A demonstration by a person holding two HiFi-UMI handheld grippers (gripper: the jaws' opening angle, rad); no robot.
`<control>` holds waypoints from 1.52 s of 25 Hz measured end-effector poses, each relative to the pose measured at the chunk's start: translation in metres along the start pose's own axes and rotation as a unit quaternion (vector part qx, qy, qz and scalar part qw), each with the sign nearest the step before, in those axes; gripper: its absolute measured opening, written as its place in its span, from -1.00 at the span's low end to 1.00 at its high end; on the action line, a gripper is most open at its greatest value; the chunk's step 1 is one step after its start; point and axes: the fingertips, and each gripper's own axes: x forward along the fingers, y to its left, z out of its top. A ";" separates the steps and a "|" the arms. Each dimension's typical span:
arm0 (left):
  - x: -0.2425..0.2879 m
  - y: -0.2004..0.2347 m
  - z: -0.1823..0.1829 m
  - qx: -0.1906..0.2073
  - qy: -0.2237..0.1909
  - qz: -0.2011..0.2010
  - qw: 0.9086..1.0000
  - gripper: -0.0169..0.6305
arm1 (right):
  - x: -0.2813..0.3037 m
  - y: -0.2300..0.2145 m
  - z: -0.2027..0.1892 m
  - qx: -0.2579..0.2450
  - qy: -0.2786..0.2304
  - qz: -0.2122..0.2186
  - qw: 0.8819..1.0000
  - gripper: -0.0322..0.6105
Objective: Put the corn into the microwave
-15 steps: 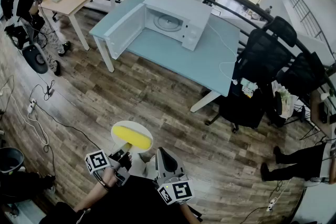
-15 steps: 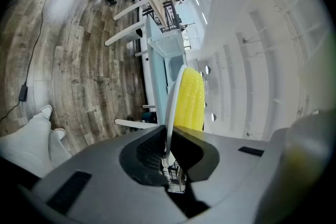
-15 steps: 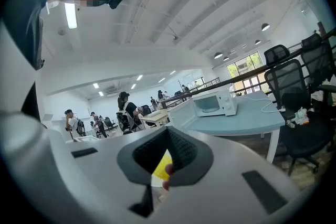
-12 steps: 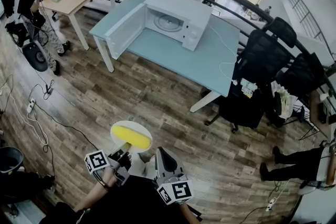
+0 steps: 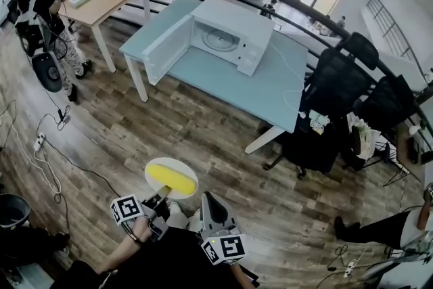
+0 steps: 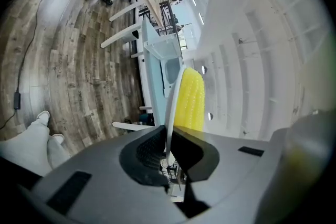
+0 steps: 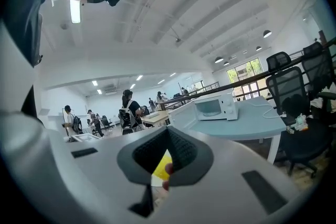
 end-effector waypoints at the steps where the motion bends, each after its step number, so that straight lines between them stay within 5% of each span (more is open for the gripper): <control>1: 0.000 -0.001 0.002 0.002 0.002 -0.001 1.000 -0.88 | 0.001 0.001 0.000 -0.001 -0.001 -0.004 1.000 -0.87; 20: -0.010 -0.001 0.040 0.014 0.027 -0.017 0.999 -0.88 | 0.019 0.039 -0.003 0.014 -0.031 -0.028 0.999 -0.87; 38: 0.019 -0.003 0.079 0.025 0.025 -0.015 0.999 -0.88 | 0.059 0.023 0.002 0.019 -0.038 -0.030 0.999 -0.87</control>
